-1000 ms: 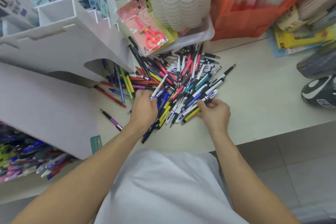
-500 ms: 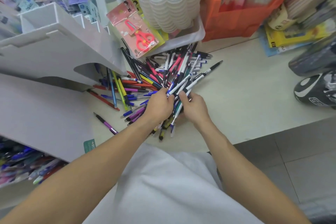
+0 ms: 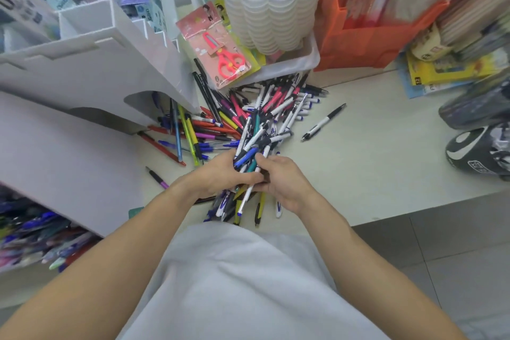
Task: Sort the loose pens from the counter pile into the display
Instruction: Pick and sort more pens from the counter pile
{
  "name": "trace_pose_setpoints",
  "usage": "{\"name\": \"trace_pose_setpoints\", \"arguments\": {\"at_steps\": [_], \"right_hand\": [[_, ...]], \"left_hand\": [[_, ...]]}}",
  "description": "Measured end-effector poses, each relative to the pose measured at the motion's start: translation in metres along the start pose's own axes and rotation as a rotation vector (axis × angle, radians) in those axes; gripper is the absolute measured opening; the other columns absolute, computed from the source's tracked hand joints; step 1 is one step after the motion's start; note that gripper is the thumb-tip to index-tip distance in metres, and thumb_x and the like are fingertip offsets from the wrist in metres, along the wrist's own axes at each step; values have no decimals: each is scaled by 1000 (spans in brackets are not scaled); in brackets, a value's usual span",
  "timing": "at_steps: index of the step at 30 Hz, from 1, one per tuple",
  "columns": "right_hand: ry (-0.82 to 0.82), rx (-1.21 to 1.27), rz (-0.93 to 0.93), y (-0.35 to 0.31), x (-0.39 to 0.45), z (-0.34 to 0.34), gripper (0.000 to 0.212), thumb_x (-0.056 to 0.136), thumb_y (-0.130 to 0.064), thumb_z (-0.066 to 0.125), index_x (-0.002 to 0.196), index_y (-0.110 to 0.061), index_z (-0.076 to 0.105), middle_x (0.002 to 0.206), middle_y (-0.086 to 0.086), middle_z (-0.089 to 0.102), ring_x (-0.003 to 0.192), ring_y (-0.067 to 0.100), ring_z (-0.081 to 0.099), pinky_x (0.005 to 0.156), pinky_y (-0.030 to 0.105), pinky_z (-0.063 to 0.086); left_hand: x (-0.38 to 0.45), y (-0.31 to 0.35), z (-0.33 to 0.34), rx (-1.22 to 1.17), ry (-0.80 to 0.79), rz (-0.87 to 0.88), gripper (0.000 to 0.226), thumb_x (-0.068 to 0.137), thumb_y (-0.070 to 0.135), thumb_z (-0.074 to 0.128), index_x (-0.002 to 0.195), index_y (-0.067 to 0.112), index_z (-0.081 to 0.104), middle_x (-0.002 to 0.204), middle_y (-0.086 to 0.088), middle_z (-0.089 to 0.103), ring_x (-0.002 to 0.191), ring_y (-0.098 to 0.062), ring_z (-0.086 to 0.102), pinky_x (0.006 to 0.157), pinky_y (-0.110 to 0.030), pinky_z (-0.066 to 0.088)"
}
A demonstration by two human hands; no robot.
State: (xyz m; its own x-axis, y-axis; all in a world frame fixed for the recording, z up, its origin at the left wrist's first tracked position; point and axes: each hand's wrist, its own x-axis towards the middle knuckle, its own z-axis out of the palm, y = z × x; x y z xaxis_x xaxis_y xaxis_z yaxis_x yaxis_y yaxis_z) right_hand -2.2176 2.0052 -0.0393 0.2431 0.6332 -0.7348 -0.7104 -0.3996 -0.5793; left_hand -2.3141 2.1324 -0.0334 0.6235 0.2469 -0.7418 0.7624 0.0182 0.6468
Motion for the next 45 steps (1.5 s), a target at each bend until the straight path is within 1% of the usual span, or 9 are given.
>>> {"name": "trace_pose_setpoints", "arguments": {"at_steps": [4,12,16,21,27,30,37,40,45], "right_hand": [[88,-222,0,3,0,16,26,104,-18,53,102,3,69,84,16,67,65,21,68,61,36,61],[111,-194,75,-3,-11,33,11,90,11,63,101,10,67,99,24,73,86,35,73,84,48,61],[65,-201,117,-4,-16,41,16,88,13,64,101,22,64,97,34,69,93,43,72,91,49,59],[99,-318,93,-14,-15,52,25,93,-1,69,110,16,63,93,23,70,77,28,74,77,36,63],[205,-539,-105,-18,-21,82,28,95,-18,71,114,1,66,79,11,74,57,21,70,68,37,64],[226,-427,-157,-13,-20,99,29,94,-22,72,115,-4,67,100,8,73,54,14,67,69,32,62],[182,-418,-258,-7,-22,118,17,95,-15,70,111,-11,67,89,0,72,70,0,70,63,17,55],[183,-539,-347,-4,-19,122,38,95,-23,70,130,-17,57,103,-16,62,87,-11,64,68,9,51],[-68,-95,-340,-5,-8,111,89,89,7,69,156,-35,27,140,-10,53,108,22,64,69,26,57]], "left_hand": [[-9,-4,-3,38,26,75,31,75,10,81,99,18,63,87,-10,71,69,-9,62,70,-32,56],[-27,-26,-23,15,3,148,34,76,15,83,97,32,63,86,7,74,77,-2,69,71,-20,57],[-35,-39,-34,13,-18,121,46,71,18,82,113,22,63,97,2,76,90,-16,72,86,-36,59],[-50,-50,-42,-70,6,120,28,81,12,78,104,23,66,91,1,75,83,-16,69,76,-27,57],[-65,-67,-47,-372,9,94,26,84,17,77,107,7,69,93,-12,74,83,-27,69,86,-44,56],[-73,-66,-44,-565,-84,118,26,89,9,72,113,4,65,92,-25,68,83,-28,67,81,-42,59],[-82,-65,-48,-661,-12,138,28,87,-2,70,113,2,63,89,-24,67,77,-32,67,75,-45,60],[-86,-60,-54,-775,4,109,30,75,5,73,103,1,64,75,-16,65,63,-28,64,76,-49,58],[-101,-50,-58,-881,-173,95,27,70,1,63,96,1,57,74,-15,56,51,-24,54,61,-39,56]]}}
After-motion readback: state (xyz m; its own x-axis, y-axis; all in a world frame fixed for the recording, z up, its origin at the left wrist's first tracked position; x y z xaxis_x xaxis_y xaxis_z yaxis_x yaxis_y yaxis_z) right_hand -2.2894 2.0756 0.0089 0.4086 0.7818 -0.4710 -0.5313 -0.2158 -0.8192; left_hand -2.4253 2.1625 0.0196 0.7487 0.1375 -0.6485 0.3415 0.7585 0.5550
